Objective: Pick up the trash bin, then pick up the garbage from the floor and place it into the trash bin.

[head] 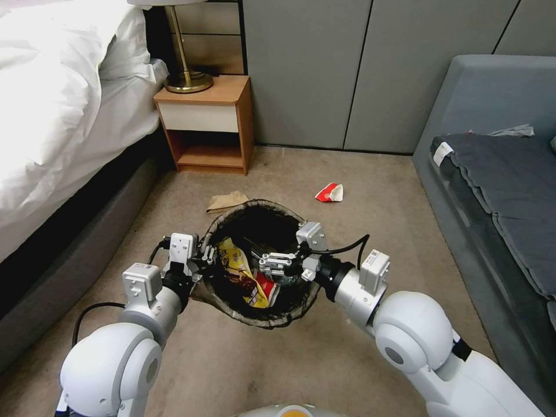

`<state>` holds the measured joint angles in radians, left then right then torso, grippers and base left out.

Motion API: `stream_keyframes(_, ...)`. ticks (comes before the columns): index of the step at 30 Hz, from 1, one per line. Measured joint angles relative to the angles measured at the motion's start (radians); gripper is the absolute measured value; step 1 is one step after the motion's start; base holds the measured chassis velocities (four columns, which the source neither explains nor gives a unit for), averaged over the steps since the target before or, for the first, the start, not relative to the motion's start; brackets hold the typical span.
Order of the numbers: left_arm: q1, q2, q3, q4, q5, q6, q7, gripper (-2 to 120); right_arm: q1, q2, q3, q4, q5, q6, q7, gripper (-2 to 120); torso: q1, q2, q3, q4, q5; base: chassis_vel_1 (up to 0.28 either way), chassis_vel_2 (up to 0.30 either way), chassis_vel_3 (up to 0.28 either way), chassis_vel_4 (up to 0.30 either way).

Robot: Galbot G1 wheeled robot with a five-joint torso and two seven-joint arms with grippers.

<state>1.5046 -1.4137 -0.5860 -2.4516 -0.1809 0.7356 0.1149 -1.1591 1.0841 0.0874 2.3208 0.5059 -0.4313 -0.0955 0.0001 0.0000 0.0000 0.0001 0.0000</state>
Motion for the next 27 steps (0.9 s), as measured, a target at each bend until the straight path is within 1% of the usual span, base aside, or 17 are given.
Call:
stream_keyframes(3, 0.000, -0.001, 0.000, 0.000, 0.000, 0.000, 0.000, 3, -0.045, 0.019, 0.049, 0.048, -0.001, -0.003, -0.021, 100, 0.000, 0.000, 0.000, 0.0000, 0.0000, 0.000, 0.000, 0.000, 0.000)
stream_keyframes(7, 0.001, -0.001, -0.001, 0.000, -0.002, 0.000, 0.001, 3, -0.103, 0.016, 0.084, 0.097, -0.006, 0.005, -0.052, 100, 0.000, 0.000, 0.000, -0.0001, 0.0001, 0.000, 0.000, 0.000, 0.000)
stream_keyframes(10, 0.003, 0.001, -0.009, -0.002, -0.012, 0.000, 0.007, 3, -0.180, 0.003, 0.113, 0.162, -0.018, 0.040, -0.070, 100, 0.000, 0.000, 0.000, -0.0003, 0.0000, 0.000, 0.000, 0.000, 0.000)
stream_keyframes(15, 0.009, 0.005, -0.021, -0.008, -0.018, 0.000, 0.007, 3, -0.226, 0.008, 0.146, 0.182, -0.039, 0.061, -0.069, 100, 0.000, 0.000, 0.000, 0.0002, 0.0000, 0.000, 0.000, 0.000, 0.000)
stream_keyframes(16, 0.011, 0.006, -0.024, -0.009, -0.020, 0.000, 0.007, 3, -0.240, 0.011, 0.155, 0.183, -0.045, 0.066, -0.061, 100, 0.000, 0.000, 0.000, 0.0000, 0.0002, 0.000, 0.000, 0.000, 0.000)
stream_keyframes(17, 0.015, 0.008, -0.030, -0.013, -0.025, -0.001, 0.008, 3, -0.277, 0.021, 0.182, 0.184, -0.060, 0.078, -0.026, 100, 0.000, 0.000, 0.000, 0.0001, 0.0000, 0.000, 0.000, 0.000, 0.000)
stream_keyframes(18, 0.015, 0.008, -0.030, -0.013, -0.025, -0.001, 0.008, 3, -0.277, 0.021, 0.182, 0.184, -0.060, 0.078, -0.026, 100, 0.000, 0.000, 0.000, 0.0001, 0.0000, 0.000, 0.000, 0.000, 0.000)
stream_keyframes(20, 0.019, 0.008, -0.035, -0.016, -0.030, -0.003, 0.008, 3, -0.345, 0.066, 0.244, 0.184, -0.096, 0.110, 0.019, 100, 0.000, 0.000, 0.000, 0.0000, 0.0001, 0.000, 0.000, 0.000, 0.000)
stream_keyframes(21, 0.019, 0.008, -0.036, -0.016, -0.032, -0.004, 0.008, 3, -0.378, 0.092, 0.281, 0.184, -0.134, 0.142, 0.027, 100, 0.000, 0.000, 0.000, -0.0001, 0.0000, 0.000, 0.000, 0.000, 0.000)
stream_keyframes(22, 0.019, 0.008, -0.036, -0.016, -0.032, -0.004, 0.008, 3, -0.378, 0.092, 0.281, 0.184, -0.134, 0.142, 0.027, 100, 0.000, 0.000, 0.000, -0.0001, 0.0000, 0.000, 0.000, 0.000, 0.000)
stream_keyframes(24, 0.021, 0.006, -0.038, -0.016, -0.035, -0.009, 0.008, 3, -0.444, 0.139, 0.349, 0.184, -0.220, 0.228, 0.060, 100, 0.000, 0.000, 0.000, -0.0003, 0.0000, 0.000, 0.000, 0.000, 0.000)
stream_keyframes(25, 0.021, 0.006, -0.038, -0.016, -0.035, -0.009, 0.008, 3, -0.444, 0.139, 0.349, 0.184, -0.220, 0.228, 0.060, 100, 0.000, 0.000, 0.000, -0.0003, 0.0000, 0.000, 0.000, 0.000, 0.000)
stream_keyframes(27, 0.026, 0.005, -0.042, -0.017, -0.035, -0.013, 0.009, 3, -0.483, 0.167, 0.381, 0.183, -0.251, 0.273, 0.100, 100, 0.000, 0.000, 0.000, -0.0003, 0.0000, 0.000, 0.000, 0.000, 0.000)
